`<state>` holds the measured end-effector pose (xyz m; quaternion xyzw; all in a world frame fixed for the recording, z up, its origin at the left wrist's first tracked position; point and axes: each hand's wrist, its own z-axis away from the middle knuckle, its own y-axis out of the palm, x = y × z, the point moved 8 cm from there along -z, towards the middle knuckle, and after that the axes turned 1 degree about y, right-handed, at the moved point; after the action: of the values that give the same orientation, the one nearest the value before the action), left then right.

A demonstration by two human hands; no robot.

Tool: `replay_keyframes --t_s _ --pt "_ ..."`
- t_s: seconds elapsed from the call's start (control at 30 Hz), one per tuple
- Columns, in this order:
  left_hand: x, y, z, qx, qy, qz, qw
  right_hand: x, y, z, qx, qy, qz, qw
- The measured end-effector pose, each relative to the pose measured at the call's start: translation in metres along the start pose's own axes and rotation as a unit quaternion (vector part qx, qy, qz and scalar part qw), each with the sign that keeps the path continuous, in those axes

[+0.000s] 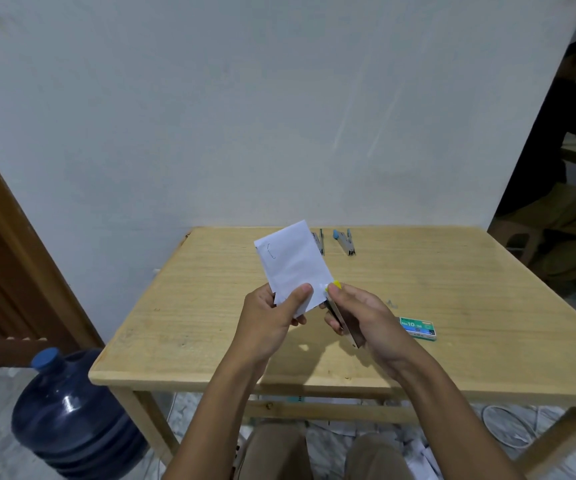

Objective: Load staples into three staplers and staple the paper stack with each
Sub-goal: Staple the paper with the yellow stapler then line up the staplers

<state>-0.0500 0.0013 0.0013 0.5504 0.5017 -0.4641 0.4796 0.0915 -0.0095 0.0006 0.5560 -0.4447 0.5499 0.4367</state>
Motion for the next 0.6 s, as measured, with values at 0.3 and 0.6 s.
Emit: replay_keyframes --t_s 0.3,0.6 --pt "0.0013 0.0043 -0.0007 0.016 -0.015 0.017 1.000 -0.0026 -0.0079 -0.0024 -0.057 -0.014 -0.070 0.996" --pt "0.0020 0.0071 0.0002 0.028 -0.018 0.029 0.999 -0.0065 -0.0069 -0.0003 -0.047 0.001 -0.135 0.990"
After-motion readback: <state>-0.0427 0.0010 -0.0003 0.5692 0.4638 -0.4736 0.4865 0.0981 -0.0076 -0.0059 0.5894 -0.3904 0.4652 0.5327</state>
